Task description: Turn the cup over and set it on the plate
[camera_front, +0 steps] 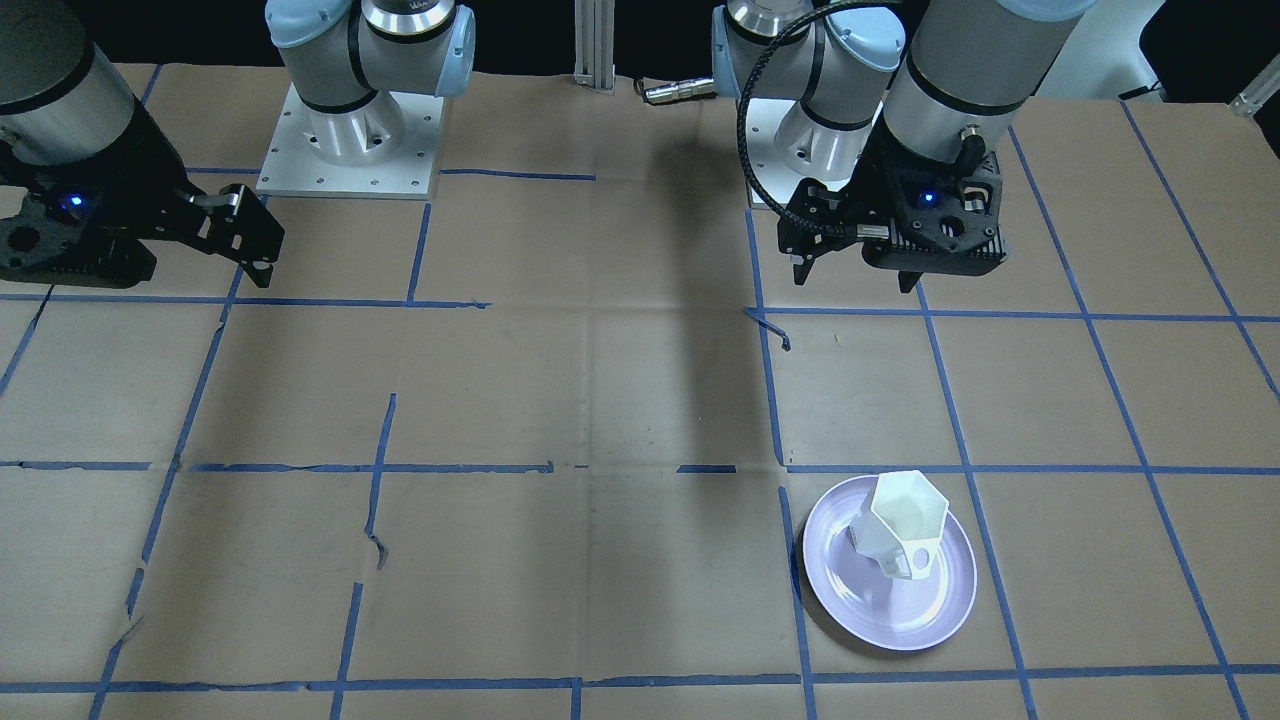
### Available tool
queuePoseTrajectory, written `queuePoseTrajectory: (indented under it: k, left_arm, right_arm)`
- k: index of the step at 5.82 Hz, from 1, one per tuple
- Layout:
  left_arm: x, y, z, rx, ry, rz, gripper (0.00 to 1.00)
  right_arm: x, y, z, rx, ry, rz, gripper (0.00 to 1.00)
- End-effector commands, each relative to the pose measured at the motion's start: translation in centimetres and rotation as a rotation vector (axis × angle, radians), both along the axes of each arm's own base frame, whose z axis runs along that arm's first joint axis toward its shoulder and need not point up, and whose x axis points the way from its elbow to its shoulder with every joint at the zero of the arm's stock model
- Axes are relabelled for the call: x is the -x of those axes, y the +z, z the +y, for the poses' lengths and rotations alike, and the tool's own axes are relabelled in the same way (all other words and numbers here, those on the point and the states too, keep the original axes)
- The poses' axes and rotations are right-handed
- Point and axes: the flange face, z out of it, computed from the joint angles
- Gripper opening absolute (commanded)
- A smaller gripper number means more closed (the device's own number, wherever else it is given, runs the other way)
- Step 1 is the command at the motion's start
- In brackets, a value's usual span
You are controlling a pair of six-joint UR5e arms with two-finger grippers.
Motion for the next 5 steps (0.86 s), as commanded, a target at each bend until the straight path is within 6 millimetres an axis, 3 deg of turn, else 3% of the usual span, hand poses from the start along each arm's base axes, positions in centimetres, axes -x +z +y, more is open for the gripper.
queuePoseTrajectory:
  k: [1,5]
  left_arm:
    - [-0.1,0.02,0.36,-0.001,-0.001,-0.003,0.99]
    - [-0.18,0.09,0.18,0.007,0.002,0.005,0.99]
  right_arm:
    - [0.0,0.0,0.0,0.0,0.0,0.0,1.0]
    - [0.0,0.0,0.0,0.0,0.0,0.0,1.0]
